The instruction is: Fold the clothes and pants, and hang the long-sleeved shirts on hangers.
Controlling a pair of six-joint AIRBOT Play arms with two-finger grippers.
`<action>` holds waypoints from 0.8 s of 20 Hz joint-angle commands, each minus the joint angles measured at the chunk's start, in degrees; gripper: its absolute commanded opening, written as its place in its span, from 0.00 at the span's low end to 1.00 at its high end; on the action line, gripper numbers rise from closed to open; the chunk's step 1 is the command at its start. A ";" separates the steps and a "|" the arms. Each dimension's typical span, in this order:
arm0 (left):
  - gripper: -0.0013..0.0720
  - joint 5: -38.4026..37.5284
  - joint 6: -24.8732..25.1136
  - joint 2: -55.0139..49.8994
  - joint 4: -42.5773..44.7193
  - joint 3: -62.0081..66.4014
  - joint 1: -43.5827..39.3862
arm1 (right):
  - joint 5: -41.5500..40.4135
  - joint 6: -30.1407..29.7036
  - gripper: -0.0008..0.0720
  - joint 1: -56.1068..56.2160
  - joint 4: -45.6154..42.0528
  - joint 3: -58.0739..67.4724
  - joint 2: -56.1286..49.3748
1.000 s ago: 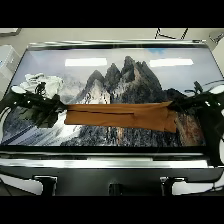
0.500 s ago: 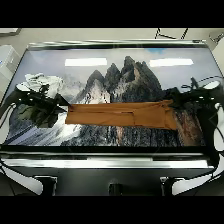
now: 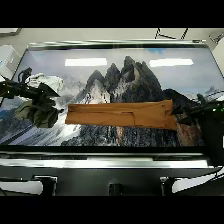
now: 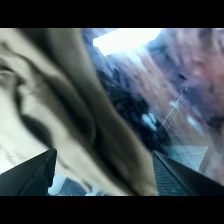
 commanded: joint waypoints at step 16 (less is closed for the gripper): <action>0.06 34.23 -2.47 -4.15 0.07 -1.73 -39.08 | -1.81 2.60 0.05 17.88 8.04 4.28 14.51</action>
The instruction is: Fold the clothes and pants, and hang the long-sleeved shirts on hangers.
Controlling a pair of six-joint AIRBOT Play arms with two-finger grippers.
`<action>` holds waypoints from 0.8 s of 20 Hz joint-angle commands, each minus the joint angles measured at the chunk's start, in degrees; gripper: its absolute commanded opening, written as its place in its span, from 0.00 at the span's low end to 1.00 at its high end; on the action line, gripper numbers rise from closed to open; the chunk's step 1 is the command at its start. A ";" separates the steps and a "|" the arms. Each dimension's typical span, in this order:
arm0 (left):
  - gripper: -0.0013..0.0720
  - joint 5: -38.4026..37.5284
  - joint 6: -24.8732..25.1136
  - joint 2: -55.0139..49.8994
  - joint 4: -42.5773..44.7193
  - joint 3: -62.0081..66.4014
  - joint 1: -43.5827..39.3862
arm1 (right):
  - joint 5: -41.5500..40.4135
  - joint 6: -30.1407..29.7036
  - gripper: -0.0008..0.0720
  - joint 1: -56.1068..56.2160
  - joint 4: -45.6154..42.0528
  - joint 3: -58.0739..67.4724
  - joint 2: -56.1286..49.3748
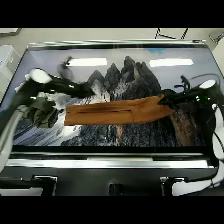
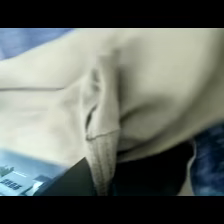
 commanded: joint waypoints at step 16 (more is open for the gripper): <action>0.05 32.87 -8.74 -26.49 -35.23 4.66 -32.24 | 9.31 15.50 0.05 6.21 2.69 1.03 26.97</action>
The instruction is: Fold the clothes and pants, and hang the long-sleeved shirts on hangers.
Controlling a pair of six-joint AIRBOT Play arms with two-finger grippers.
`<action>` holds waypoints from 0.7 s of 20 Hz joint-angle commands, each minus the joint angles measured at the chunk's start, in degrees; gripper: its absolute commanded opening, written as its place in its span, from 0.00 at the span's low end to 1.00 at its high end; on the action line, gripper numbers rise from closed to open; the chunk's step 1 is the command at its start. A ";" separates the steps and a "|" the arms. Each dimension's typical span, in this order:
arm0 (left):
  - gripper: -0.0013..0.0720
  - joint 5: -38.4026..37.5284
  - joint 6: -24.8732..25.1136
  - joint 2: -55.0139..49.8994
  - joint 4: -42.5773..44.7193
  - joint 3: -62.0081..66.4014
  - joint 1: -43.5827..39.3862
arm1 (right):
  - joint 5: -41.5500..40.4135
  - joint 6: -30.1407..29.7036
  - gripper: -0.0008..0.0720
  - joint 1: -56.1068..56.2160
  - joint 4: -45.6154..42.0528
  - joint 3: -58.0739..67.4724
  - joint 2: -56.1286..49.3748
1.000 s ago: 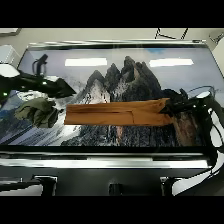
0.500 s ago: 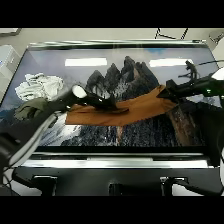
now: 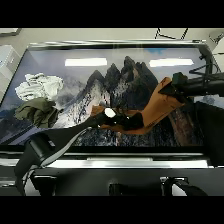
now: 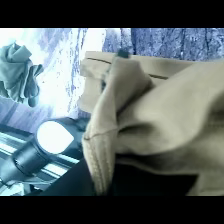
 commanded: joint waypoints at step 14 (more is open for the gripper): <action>0.05 -24.33 -0.09 36.87 47.80 1.53 40.98 | -31.74 4.22 0.31 34.67 12.00 0.00 -30.34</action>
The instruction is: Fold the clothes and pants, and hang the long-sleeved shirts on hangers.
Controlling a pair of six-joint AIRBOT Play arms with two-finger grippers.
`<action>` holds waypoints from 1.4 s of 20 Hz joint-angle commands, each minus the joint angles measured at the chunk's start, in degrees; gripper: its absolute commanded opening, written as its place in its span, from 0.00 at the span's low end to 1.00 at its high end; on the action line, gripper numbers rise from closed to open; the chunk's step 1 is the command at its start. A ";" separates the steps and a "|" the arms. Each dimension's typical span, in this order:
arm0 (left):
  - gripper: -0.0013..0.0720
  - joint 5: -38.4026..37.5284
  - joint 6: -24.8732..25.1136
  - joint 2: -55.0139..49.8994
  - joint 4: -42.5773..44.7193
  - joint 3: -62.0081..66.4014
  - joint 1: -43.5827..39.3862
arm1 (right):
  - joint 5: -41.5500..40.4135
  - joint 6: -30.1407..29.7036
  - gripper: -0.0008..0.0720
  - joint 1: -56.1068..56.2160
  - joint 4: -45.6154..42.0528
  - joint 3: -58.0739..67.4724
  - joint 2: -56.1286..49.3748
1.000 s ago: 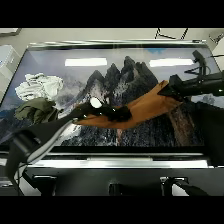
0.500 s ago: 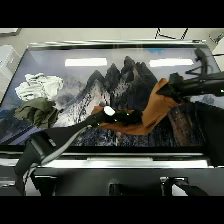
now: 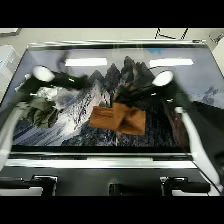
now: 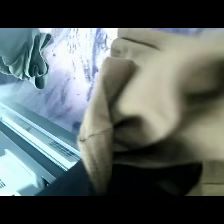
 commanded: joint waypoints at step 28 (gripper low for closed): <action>0.05 -10.95 2.84 19.65 5.73 -0.02 13.90 | 7.39 -26.03 0.05 -25.00 12.09 -19.89 -5.25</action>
